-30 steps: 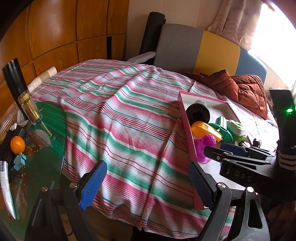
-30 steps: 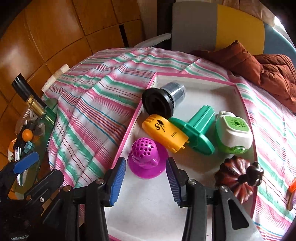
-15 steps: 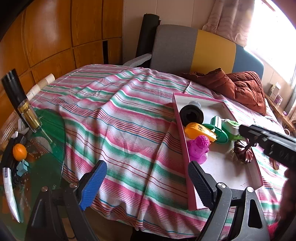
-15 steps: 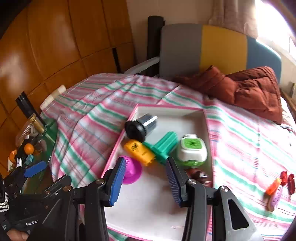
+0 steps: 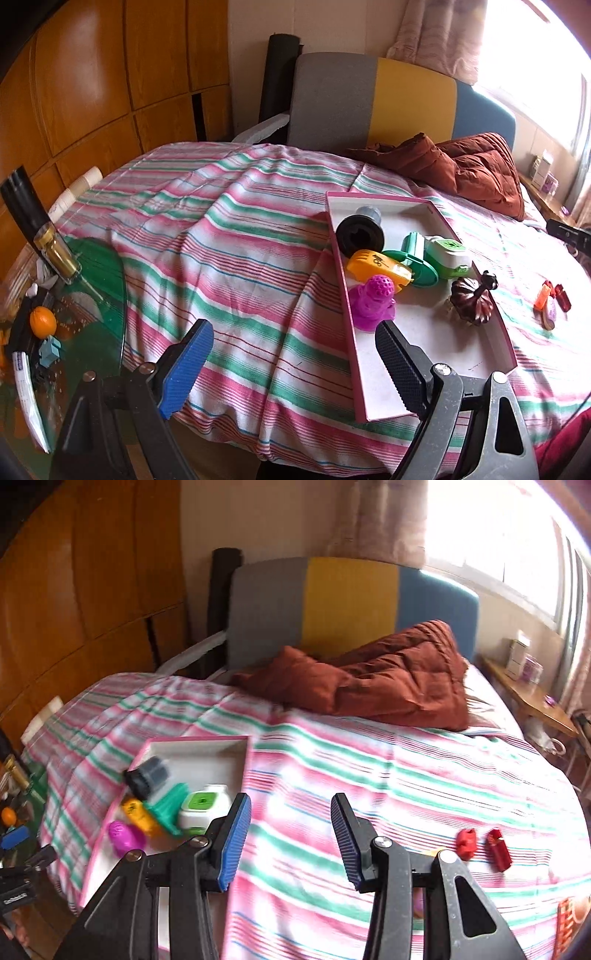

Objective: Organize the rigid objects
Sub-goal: 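Move both tools back toward the remaining toys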

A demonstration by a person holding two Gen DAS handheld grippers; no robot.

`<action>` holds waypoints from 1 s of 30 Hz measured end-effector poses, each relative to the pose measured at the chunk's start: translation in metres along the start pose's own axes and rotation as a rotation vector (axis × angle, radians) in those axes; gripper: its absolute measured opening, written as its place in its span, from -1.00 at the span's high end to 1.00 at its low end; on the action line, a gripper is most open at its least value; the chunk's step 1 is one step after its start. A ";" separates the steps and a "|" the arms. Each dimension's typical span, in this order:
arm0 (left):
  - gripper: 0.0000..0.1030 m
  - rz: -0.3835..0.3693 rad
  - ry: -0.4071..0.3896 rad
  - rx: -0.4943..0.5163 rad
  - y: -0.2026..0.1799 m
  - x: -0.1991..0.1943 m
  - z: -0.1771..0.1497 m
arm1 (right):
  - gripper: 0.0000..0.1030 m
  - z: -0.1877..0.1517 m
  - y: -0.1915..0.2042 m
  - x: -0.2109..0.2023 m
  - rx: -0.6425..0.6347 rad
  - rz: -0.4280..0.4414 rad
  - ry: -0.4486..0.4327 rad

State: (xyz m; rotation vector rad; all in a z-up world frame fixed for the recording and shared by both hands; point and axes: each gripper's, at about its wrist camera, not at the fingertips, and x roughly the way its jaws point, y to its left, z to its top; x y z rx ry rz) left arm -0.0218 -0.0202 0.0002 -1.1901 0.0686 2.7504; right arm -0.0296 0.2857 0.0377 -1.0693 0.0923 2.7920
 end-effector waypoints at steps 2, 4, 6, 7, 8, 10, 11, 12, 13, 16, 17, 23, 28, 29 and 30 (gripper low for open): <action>-0.74 -0.001 -0.006 0.018 -0.005 -0.002 0.000 | 0.13 0.000 -0.021 0.000 0.023 -0.035 0.002; -0.74 -0.003 -0.006 0.029 -0.009 -0.003 0.001 | 0.13 0.000 -0.043 -0.001 0.032 -0.084 -0.001; -0.74 -0.007 -0.005 0.032 -0.012 -0.003 0.003 | 0.13 -0.001 -0.066 0.000 0.049 -0.129 0.002; -0.74 -0.007 -0.006 0.034 -0.014 -0.004 0.003 | 0.13 -0.002 -0.078 0.000 0.057 -0.156 0.004; -0.74 -0.007 -0.007 0.037 -0.015 -0.004 0.003 | 0.13 -0.004 -0.091 0.001 0.065 -0.186 0.006; -0.74 -0.010 -0.006 0.048 -0.019 -0.005 0.003 | 0.13 -0.009 -0.116 0.004 0.080 -0.245 0.014; -0.74 -0.009 -0.006 0.053 -0.020 -0.006 0.003 | 0.13 -0.013 -0.130 0.006 0.090 -0.284 0.019; -0.74 -0.005 -0.007 0.058 -0.021 -0.006 0.003 | 0.13 -0.017 -0.146 0.007 0.105 -0.324 0.024; -0.74 0.001 -0.010 0.063 -0.023 -0.006 0.004 | 0.13 -0.022 -0.161 0.008 0.128 -0.360 0.025; -0.74 0.012 -0.016 0.075 -0.026 -0.008 0.005 | 0.13 -0.044 -0.207 0.009 0.268 -0.432 0.045; -0.74 0.015 -0.019 0.077 -0.028 -0.009 0.006 | 0.13 -0.049 -0.223 0.010 0.346 -0.427 0.078; -0.74 -0.007 -0.038 0.109 -0.041 -0.013 0.010 | 0.12 -0.062 -0.265 -0.003 0.578 -0.418 0.066; -0.74 -0.038 -0.066 0.140 -0.057 -0.019 0.017 | 0.12 -0.067 -0.270 0.002 0.609 -0.414 0.109; -0.74 -0.043 -0.071 0.149 -0.060 -0.020 0.018 | 0.12 -0.067 -0.270 0.003 0.610 -0.412 0.109; -0.74 -0.044 -0.073 0.158 -0.064 -0.020 0.019 | 0.12 -0.067 -0.271 0.004 0.612 -0.412 0.111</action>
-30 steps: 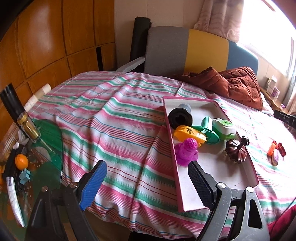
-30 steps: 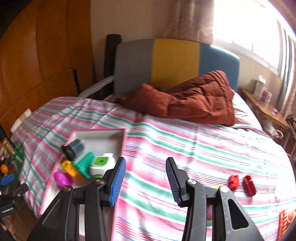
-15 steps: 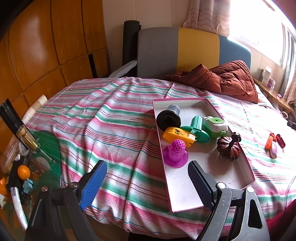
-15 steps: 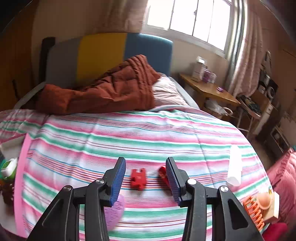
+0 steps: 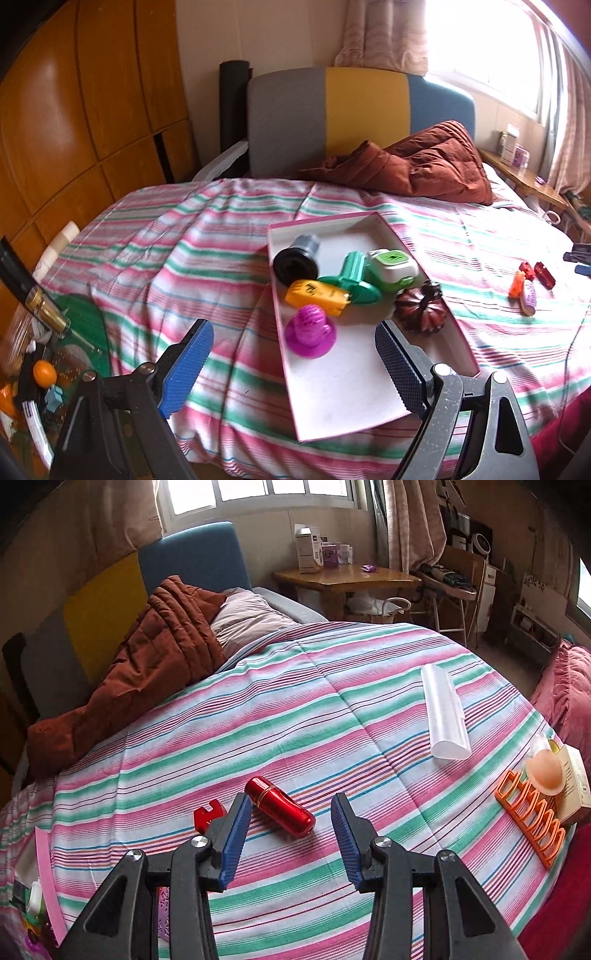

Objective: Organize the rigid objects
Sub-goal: 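Move both tools back toward the remaining toys, then grasp the lilac oval piece with the left tool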

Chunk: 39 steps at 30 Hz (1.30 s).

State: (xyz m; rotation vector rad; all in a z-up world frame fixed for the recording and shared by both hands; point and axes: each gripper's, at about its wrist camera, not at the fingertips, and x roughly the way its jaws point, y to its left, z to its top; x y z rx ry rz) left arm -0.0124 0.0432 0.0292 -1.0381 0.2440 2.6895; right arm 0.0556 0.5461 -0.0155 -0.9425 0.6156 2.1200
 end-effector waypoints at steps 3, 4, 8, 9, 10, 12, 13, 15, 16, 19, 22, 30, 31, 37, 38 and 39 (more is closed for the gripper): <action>-0.74 -0.016 -0.009 0.011 -0.009 -0.001 0.005 | 0.12 0.000 -0.002 0.002 0.009 0.001 0.011; -0.74 -0.022 -0.014 0.014 -0.012 -0.002 0.006 | 0.12 0.000 -0.003 0.002 0.012 0.000 0.014; -0.74 -0.039 -0.024 0.038 -0.026 -0.001 0.013 | 0.12 0.000 -0.004 0.002 0.019 0.006 0.020; -0.74 -0.043 -0.024 0.042 -0.029 -0.001 0.015 | 0.12 0.000 -0.005 0.002 0.019 0.008 0.019; -0.74 -0.049 -0.025 0.046 -0.032 0.000 0.017 | 0.12 0.000 -0.005 0.002 0.020 0.008 0.019; -0.74 -0.058 -0.030 0.053 -0.039 0.000 0.020 | 0.12 0.001 -0.005 0.002 0.023 0.011 0.022; -0.74 -0.064 -0.029 0.056 -0.043 0.001 0.022 | 0.12 0.001 -0.006 0.002 0.026 0.012 0.023; -0.74 -0.084 -0.030 0.065 -0.051 0.001 0.026 | 0.12 0.001 -0.007 0.002 0.033 0.016 0.022; -0.74 -0.094 -0.033 0.074 -0.055 0.001 0.027 | 0.12 0.001 -0.007 0.002 0.038 0.019 0.021; -0.74 -0.111 -0.039 0.115 -0.071 0.003 0.032 | 0.12 0.002 -0.010 0.002 0.052 0.026 0.023; -0.74 -0.166 -0.041 0.134 -0.089 0.005 0.039 | 0.12 0.003 -0.012 0.004 0.066 0.027 0.030; -0.74 -0.306 -0.005 0.234 -0.158 0.021 0.047 | 0.12 0.005 -0.028 0.005 0.142 0.032 0.036; -0.74 -0.320 0.004 0.254 -0.169 0.025 0.047 | 0.12 0.006 -0.030 0.006 0.157 0.041 0.039; -0.49 -0.461 0.107 0.315 -0.228 0.048 0.036 | 0.12 0.006 -0.038 0.009 0.209 0.070 0.063; -0.47 -0.485 0.124 0.332 -0.238 0.051 0.032 | 0.12 0.005 -0.038 0.009 0.212 0.076 0.063; -0.44 -0.506 0.137 0.347 -0.248 0.055 0.029 | 0.12 0.006 -0.037 0.008 0.210 0.074 0.060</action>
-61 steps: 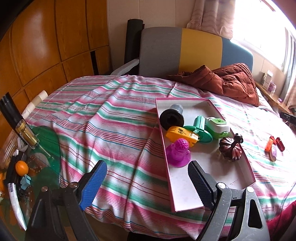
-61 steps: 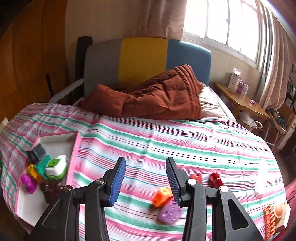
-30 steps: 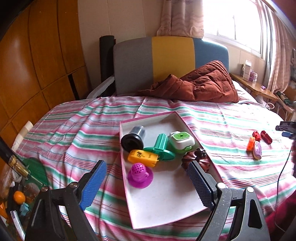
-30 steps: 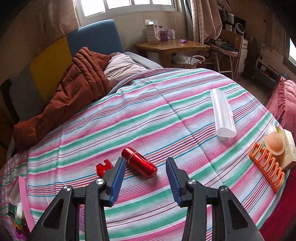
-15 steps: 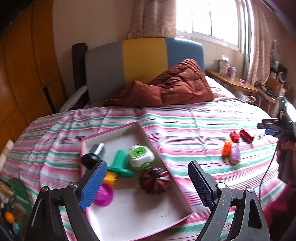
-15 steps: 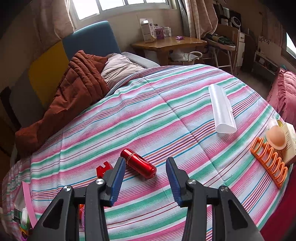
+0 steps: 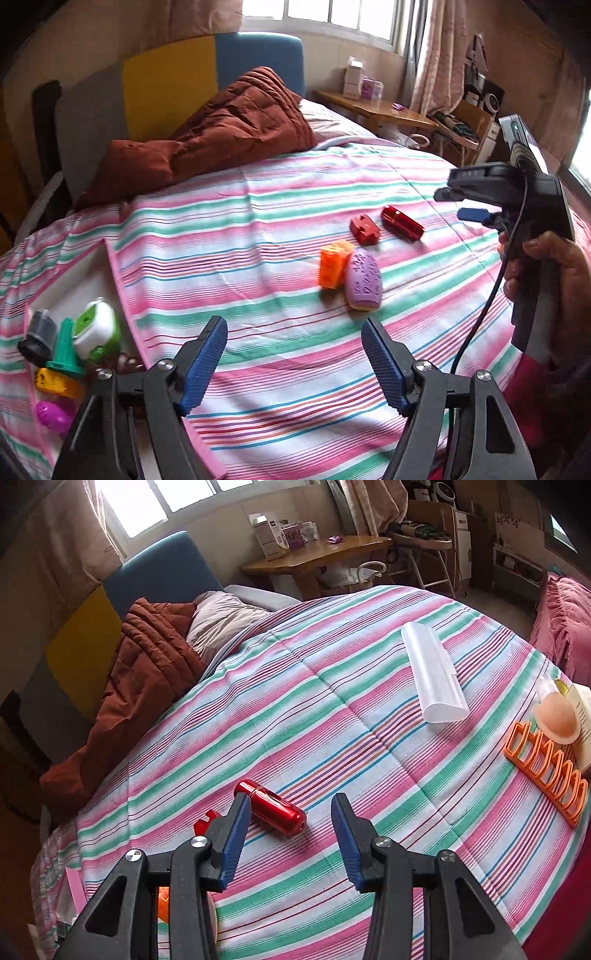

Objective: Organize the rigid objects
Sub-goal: 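Grasp the lilac oval piece with the left tool, then grasp the red cylinder with the right tool while the left lifts the lilac oval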

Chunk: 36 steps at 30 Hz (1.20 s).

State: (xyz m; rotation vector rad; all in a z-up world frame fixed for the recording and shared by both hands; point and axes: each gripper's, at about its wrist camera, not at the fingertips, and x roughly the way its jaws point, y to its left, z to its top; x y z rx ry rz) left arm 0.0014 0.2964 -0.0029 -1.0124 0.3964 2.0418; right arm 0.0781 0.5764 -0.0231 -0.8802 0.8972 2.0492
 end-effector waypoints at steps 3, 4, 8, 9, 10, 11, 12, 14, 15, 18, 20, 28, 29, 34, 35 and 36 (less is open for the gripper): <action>-0.35 -0.062 0.037 0.028 -0.017 0.022 0.005 | 0.12 0.000 0.001 0.000 0.000 0.008 0.002; -0.35 -0.073 0.048 0.036 -0.022 0.029 0.007 | 0.12 0.000 0.000 0.000 0.003 0.014 0.006; -0.35 -0.134 0.064 0.066 -0.040 0.053 0.018 | 0.12 0.001 -0.001 0.000 0.012 0.023 0.005; -0.35 -0.145 0.066 0.073 -0.043 0.059 0.022 | 0.12 0.001 -0.002 0.000 0.017 0.027 0.008; -0.35 -0.144 0.064 0.082 -0.044 0.066 0.025 | 0.12 0.001 -0.002 0.000 0.022 0.030 0.011; -0.35 -0.137 0.061 0.088 -0.045 0.072 0.027 | 0.12 0.001 -0.003 0.001 0.026 0.030 0.015; -0.31 -0.138 0.073 0.089 -0.045 0.080 0.029 | 0.12 0.001 -0.003 0.003 0.029 0.032 0.018; -0.31 -0.145 0.105 0.073 -0.045 0.094 0.033 | 0.12 0.001 -0.004 0.005 0.037 0.037 0.026; -0.31 -0.141 0.116 0.070 -0.044 0.100 0.033 | 0.12 0.001 -0.004 0.005 0.040 0.041 0.031; -0.31 -0.116 0.120 0.103 -0.049 0.112 0.036 | 0.12 0.001 -0.004 0.007 0.046 0.054 0.037; -0.31 -0.116 0.125 0.114 -0.051 0.118 0.039 | 0.12 0.002 -0.003 0.007 0.044 0.061 0.037; 0.15 -0.087 0.135 0.160 -0.048 0.127 0.034 | 0.12 0.003 -0.009 0.009 0.072 0.063 0.043; 0.15 -0.095 0.131 0.148 -0.043 0.124 0.030 | 0.12 0.003 -0.012 0.010 0.086 0.067 0.049; 0.15 -0.071 0.083 0.087 -0.018 0.098 -0.001 | 0.12 0.003 -0.029 0.015 0.172 0.082 0.077; 0.15 -0.067 0.075 0.065 -0.012 0.093 -0.007 | 0.12 0.003 -0.032 0.016 0.189 0.083 0.082; 0.15 -0.067 0.070 0.046 -0.006 0.087 -0.013 | 0.12 0.003 -0.035 0.017 0.202 0.084 0.088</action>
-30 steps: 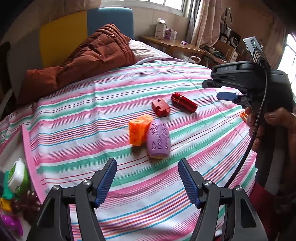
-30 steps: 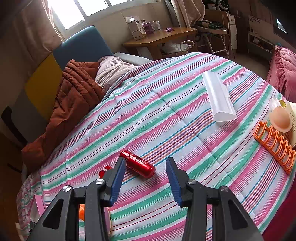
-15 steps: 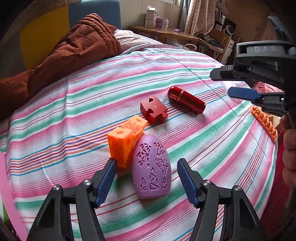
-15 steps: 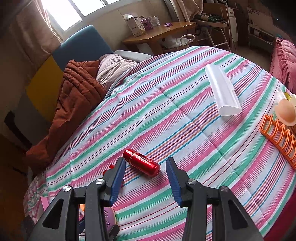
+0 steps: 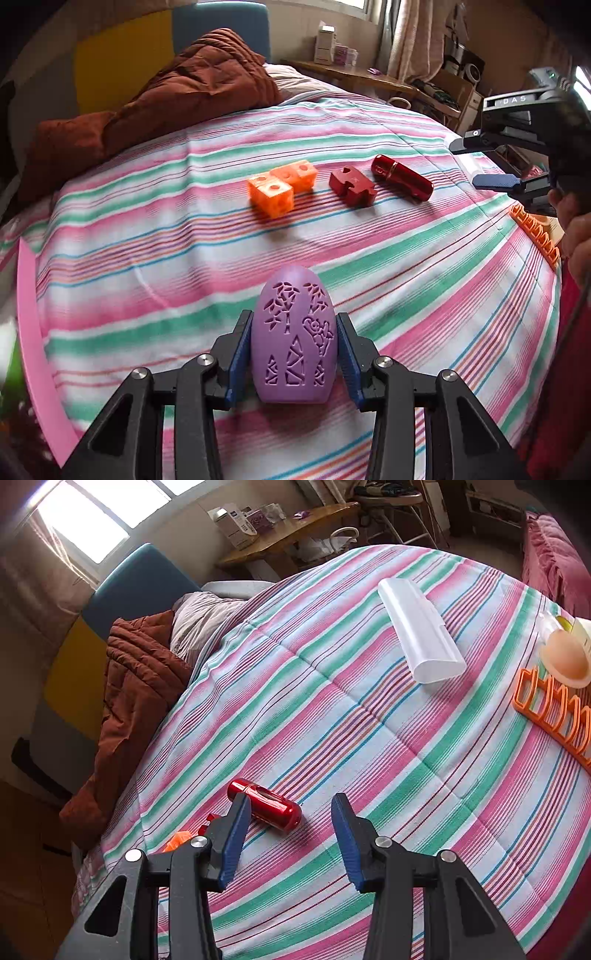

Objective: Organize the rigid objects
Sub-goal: 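Grasp the red cylinder with the right tool while the left lifts the lilac oval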

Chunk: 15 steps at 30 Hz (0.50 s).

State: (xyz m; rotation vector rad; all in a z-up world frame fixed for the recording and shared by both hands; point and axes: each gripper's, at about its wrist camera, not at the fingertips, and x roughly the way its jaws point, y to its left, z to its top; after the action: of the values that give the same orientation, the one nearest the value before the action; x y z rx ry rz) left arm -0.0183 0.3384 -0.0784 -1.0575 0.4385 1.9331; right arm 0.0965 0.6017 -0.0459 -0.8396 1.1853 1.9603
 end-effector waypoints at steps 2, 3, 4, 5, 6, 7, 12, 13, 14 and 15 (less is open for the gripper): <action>0.15 0.001 -0.008 -0.025 0.007 -0.007 -0.009 | 0.12 -0.001 -0.004 0.003 0.018 0.002 0.019; 0.15 0.008 -0.011 -0.018 0.006 -0.008 -0.011 | 0.12 -0.002 -0.005 0.005 0.026 0.005 0.030; 0.15 0.016 -0.015 -0.005 0.004 -0.009 -0.013 | 0.12 -0.003 -0.007 0.007 0.036 0.008 0.040; 0.15 0.026 -0.016 0.006 0.001 -0.009 -0.014 | 0.12 -0.003 -0.009 0.008 0.044 0.003 0.046; 0.15 0.037 -0.022 0.016 -0.001 -0.009 -0.015 | 0.12 -0.003 -0.010 0.009 0.050 -0.006 0.047; 0.15 0.049 -0.034 0.031 -0.003 -0.009 -0.017 | 0.12 -0.004 -0.012 0.008 0.055 -0.014 0.044; 0.16 0.048 -0.056 0.038 -0.001 -0.009 -0.018 | 0.12 -0.004 -0.012 0.009 0.047 -0.029 0.040; 0.16 0.047 -0.061 0.039 -0.001 -0.009 -0.019 | 0.12 -0.005 -0.009 0.010 0.033 -0.029 0.048; 0.16 0.053 -0.066 0.045 -0.003 -0.009 -0.019 | 0.12 -0.006 -0.006 0.012 0.015 -0.029 0.060; 0.16 0.061 -0.071 0.052 -0.004 -0.008 -0.019 | 0.12 -0.008 -0.002 0.015 -0.005 -0.025 0.074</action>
State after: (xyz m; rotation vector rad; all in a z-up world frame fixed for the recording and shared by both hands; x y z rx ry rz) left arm -0.0026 0.3241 -0.0823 -0.9488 0.4839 1.9951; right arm 0.0916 0.5981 -0.0618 -0.9331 1.2067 1.9273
